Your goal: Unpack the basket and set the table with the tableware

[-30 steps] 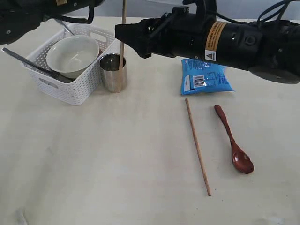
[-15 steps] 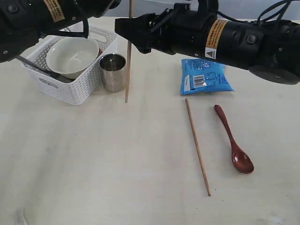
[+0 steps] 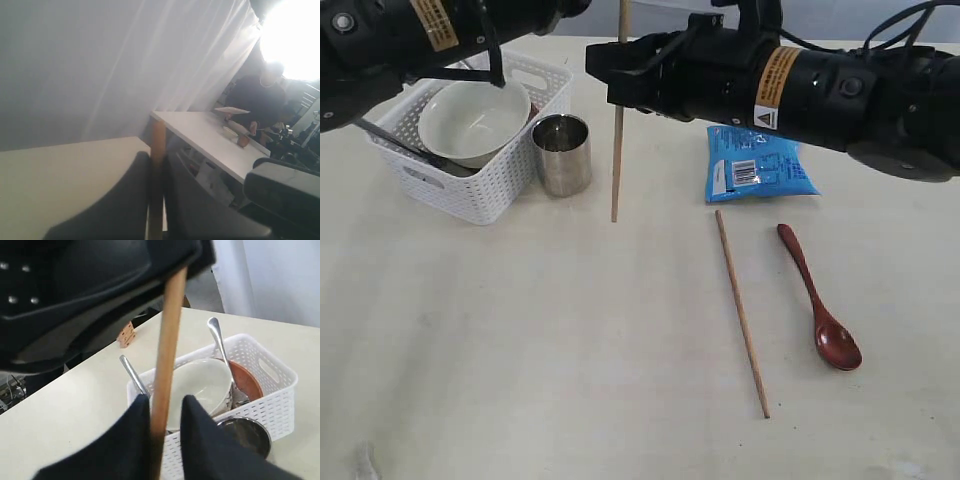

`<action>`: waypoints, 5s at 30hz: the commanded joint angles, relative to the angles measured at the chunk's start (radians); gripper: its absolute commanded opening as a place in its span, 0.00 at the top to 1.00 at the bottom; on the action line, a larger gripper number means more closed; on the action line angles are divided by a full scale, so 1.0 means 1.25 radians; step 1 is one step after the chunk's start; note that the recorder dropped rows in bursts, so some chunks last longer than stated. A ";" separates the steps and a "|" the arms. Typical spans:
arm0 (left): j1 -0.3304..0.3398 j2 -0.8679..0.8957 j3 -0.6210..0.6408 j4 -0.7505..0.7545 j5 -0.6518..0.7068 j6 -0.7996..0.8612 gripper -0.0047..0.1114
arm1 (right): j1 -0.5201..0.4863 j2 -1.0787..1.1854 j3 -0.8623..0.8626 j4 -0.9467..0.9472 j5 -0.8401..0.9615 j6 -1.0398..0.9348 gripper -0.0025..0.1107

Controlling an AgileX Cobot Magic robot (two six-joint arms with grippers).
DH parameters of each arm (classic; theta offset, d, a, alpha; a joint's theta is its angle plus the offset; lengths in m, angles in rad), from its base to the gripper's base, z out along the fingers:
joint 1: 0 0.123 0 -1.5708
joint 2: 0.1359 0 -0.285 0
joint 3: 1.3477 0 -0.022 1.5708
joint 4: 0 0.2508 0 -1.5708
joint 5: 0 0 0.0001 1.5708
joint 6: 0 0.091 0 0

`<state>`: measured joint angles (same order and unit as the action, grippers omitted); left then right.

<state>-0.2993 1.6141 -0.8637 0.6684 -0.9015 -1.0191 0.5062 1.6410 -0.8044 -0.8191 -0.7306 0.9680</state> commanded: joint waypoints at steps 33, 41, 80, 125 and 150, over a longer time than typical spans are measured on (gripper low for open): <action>-0.002 -0.006 0.005 0.040 0.144 0.034 0.46 | -0.002 -0.102 0.032 0.606 1.001 -0.476 0.98; -0.002 -0.006 0.005 0.044 0.144 0.032 0.46 | -0.002 -0.102 0.156 0.648 0.861 -0.476 0.98; -0.002 -0.006 0.005 0.048 0.145 0.032 0.46 | 0.044 0.019 0.161 0.636 0.729 -0.508 0.98; -0.002 -0.006 0.005 0.051 0.150 0.032 0.46 | 0.101 0.005 0.160 0.618 0.592 -0.458 0.98; -0.002 -0.006 0.005 0.051 0.178 0.032 0.46 | 0.008 0.088 0.161 0.620 0.634 -0.450 0.98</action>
<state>-0.2993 1.6128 -0.8637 0.7259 -0.6809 -0.9771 0.5412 1.7481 -0.6054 -0.0413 0.0160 0.4015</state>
